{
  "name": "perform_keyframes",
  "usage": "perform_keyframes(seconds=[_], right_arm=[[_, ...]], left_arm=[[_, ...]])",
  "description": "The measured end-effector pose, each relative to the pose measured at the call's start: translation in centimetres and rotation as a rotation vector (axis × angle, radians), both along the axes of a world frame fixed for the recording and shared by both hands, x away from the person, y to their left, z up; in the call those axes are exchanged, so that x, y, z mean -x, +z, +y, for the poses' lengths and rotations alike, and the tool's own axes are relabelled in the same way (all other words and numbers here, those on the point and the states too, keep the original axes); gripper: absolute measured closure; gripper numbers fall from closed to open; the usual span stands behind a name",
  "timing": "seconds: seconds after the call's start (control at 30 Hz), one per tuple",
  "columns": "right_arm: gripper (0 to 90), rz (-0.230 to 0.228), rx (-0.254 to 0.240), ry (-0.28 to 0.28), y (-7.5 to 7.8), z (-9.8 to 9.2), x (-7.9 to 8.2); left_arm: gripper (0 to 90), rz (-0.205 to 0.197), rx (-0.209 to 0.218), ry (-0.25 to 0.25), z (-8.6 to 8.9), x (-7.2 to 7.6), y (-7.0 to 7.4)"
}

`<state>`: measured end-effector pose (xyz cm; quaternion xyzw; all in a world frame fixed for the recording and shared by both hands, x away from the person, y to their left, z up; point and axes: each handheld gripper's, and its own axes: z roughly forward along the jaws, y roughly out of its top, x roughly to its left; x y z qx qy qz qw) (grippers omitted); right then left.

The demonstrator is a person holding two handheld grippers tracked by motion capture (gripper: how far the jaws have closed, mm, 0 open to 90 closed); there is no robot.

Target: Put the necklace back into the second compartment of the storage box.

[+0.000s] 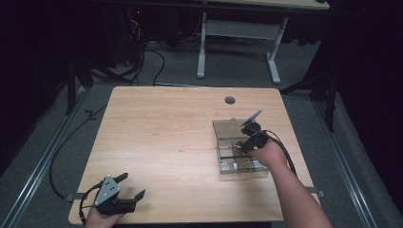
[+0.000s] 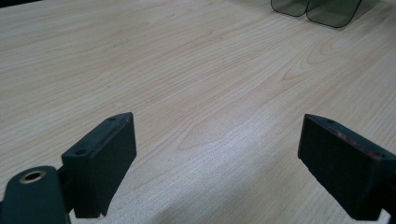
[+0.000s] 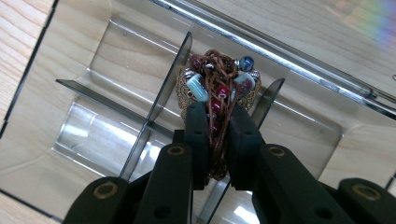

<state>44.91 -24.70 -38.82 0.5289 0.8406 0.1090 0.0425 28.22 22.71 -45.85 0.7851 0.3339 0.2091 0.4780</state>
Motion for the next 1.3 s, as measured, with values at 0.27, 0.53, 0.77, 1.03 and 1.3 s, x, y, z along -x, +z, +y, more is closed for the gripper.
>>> perform_keyframes(seconds=[0.27, 0.53, 0.77, 1.03, 1.3], right_arm=[[81.0, 0.015, 0.001, 0.002, -1.0, -0.3, -0.4], [81.0, 0.033, -0.015, 0.015, -1.3, 0.4, -0.2], [80.7, 0.033, -0.024, 0.025, -1.6, 0.5, -0.1], [68.6, -0.011, -0.043, -0.014, -0.1, 0.0, 0.0], [82.8, -0.026, -0.057, 0.004, 1.5, -0.5, 1.0]], left_arm=[[12.0, 0.001, -0.002, -0.004, 0.0, 0.0, 0.0], [12.0, 0.001, -0.008, -0.006, 0.0, 0.0, 0.0], [12.0, 0.002, -0.007, -0.007, 0.0, 0.1, 0.0], [12.0, 0.003, -0.007, -0.009, 0.0, 0.1, 0.0], [12.0, -0.001, -0.013, -0.01, -0.1, 0.1, 0.0]])
